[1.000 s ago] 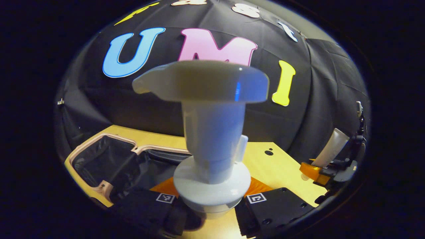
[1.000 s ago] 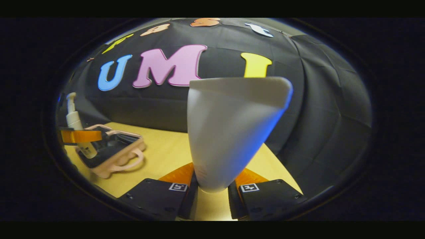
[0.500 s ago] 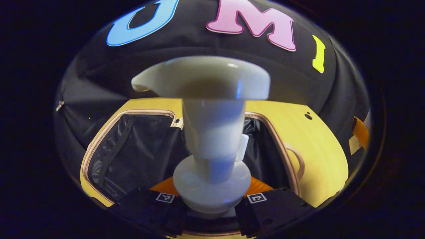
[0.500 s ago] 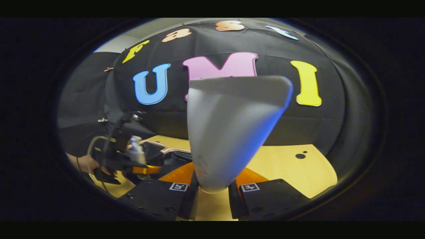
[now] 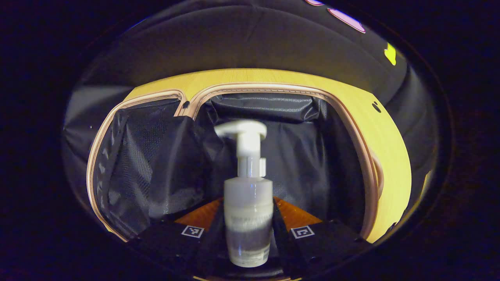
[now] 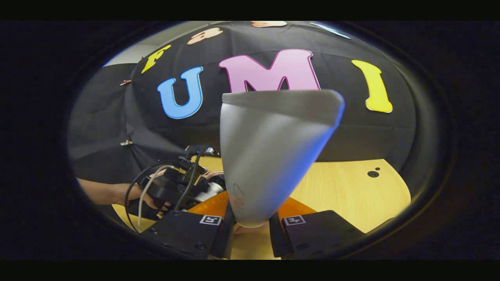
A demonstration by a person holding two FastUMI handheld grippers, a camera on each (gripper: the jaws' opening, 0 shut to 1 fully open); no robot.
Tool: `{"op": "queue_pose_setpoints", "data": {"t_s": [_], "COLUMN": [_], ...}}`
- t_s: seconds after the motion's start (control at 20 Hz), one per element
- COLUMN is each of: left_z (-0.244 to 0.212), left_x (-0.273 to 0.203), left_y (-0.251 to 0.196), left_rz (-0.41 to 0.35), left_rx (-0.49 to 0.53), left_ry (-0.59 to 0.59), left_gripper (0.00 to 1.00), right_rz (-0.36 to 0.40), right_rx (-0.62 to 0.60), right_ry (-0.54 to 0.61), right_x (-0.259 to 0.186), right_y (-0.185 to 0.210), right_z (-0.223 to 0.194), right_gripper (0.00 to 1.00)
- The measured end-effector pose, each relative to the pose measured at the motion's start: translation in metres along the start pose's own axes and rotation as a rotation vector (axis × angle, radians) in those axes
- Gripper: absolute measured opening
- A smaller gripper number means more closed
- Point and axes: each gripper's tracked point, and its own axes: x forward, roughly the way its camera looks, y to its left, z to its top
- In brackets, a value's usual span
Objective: First open the suitcase, pack the skin care products into it, and then close the suitcase.
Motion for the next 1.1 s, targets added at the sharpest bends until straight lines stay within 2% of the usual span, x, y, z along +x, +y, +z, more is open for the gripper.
{"op": "queue_pose_setpoints", "data": {"t_s": [0.05,0.15,0.2,0.25,0.3,0.35,0.4,0.45,0.6,0.65,0.7,0.75,0.8,0.9,0.95,1.0,1.1], "left_z": [0.004,0.017,0.027,0.035,0.034,0.032,0.026,0.019,-0.003,-0.006,-0.009,-0.016,-0.021,-0.030,-0.032,-0.037,-0.036], "left_x": [-0.004,-0.025,-0.042,-0.063,-0.087,-0.108,-0.126,-0.140,-0.176,-0.187,-0.196,-0.202,-0.204,-0.206,-0.206,-0.206,-0.205], "left_y": [0.003,0.008,0.009,0.010,0.018,0.025,0.031,0.039,0.072,0.081,0.083,0.087,0.095,0.106,0.111,0.115,0.127], "left_rz": [0.007,0.000,-0.010,-0.023,-0.023,-0.023,-0.034,-0.042,-0.028,-0.039,-0.079,-0.117,-0.137,-0.169,-0.187,-0.192,-0.184], "left_rx": [-0.001,-0.026,-0.057,-0.085,-0.109,-0.125,-0.127,-0.118,-0.093,-0.102,-0.118,-0.147,-0.186,-0.238,-0.237,-0.237,-0.247], "left_ry": [-0.028,-0.137,-0.221,-0.299,-0.369,-0.420,-0.449,-0.465,-0.506,-0.542,-0.567,-0.573,-0.574,-0.556,-0.543,-0.528,-0.523], "left_gripper": [0.69,0.74,0.80,0.95,1.00,0.98,0.98,0.98,0.98,0.98,0.98,0.92,0.96,0.96,0.97,0.96,0.97], "right_rz": [-0.003,-0.002,0.001,0.003,0.000,-0.003,-0.003,0.001,0.001,-0.002,-0.011,-0.022,-0.038,-0.061,-0.080,-0.090,-0.106], "right_rx": [-0.007,0.012,0.030,0.044,0.044,0.033,0.026,0.029,0.030,0.037,0.046,0.067,0.089,0.111,0.094,0.077,0.072], "right_ry": [0.009,0.031,0.042,0.059,0.079,0.109,0.136,0.159,0.233,0.272,0.315,0.359,0.394,0.440,0.456,0.465,0.471], "right_x": [0.003,0.010,0.015,0.021,0.026,0.031,0.035,0.040,0.059,0.066,0.072,0.076,0.079,0.086,0.090,0.090,0.091], "right_y": [0.000,0.004,0.008,0.014,0.019,0.024,0.030,0.037,0.058,0.064,0.068,0.072,0.074,0.079,0.077,0.077,0.079], "right_z": [-0.002,-0.007,-0.011,-0.014,-0.019,-0.027,-0.035,-0.042,-0.070,-0.083,-0.100,-0.114,-0.125,-0.140,-0.144,-0.144,-0.144], "right_gripper": [0.42,0.42,0.38,0.38,0.42,0.42,0.37,0.42,0.42,0.38,0.42,0.42,0.42,0.42,0.36,0.42,0.43]}}
